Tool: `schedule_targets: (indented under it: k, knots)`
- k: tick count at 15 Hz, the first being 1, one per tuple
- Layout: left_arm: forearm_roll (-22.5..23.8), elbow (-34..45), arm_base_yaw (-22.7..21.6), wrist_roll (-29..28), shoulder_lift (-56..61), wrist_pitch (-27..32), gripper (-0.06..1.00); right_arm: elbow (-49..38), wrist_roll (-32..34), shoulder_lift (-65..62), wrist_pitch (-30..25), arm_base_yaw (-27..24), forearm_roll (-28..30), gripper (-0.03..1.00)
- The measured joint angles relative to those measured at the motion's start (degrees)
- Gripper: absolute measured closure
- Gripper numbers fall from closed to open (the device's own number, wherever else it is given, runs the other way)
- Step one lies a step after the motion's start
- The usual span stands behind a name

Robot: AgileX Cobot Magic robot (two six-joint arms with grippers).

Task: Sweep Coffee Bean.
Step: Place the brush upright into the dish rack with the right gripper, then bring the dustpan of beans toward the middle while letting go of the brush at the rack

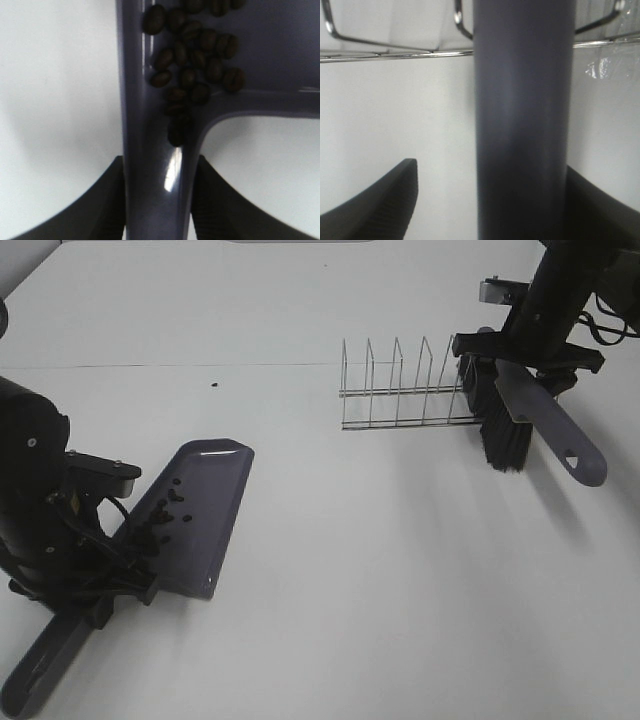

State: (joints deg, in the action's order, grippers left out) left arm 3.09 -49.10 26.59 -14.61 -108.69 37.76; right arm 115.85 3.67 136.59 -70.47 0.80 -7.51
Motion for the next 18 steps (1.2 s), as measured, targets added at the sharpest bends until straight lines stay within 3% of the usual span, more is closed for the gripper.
schedule_targets:
  k: [4, 11, 15, 17, 18]
  knots:
    - [-3.1, -2.3, 0.0, 0.0, -0.9, -0.5, 0.63, 0.3, 0.0, -4.8, 0.1, 0.0, 0.0, 0.35]
    - [-3.8, -8.5, 0.0, 0.0, -4.5, 1.0, 0.63, 0.3, 0.0, -8.7, 0.5, 0.0, 0.0, 0.35]
    - [-5.4, -8.5, 0.0, 0.0, -4.5, 0.0, 0.63, -1.7, 0.0, -11.6, 0.5, 0.0, -3.2, 0.35]
    - [-6.1, -8.5, 0.0, -0.1, -4.5, -0.4, 0.58, -5.6, 0.0, -15.1, 0.5, 0.0, -3.7, 0.35]
    - [-6.4, -8.5, 0.1, -0.2, -4.5, -0.7, 0.46, -9.7, -0.5, -18.9, 0.5, 0.0, -3.4, 0.35]
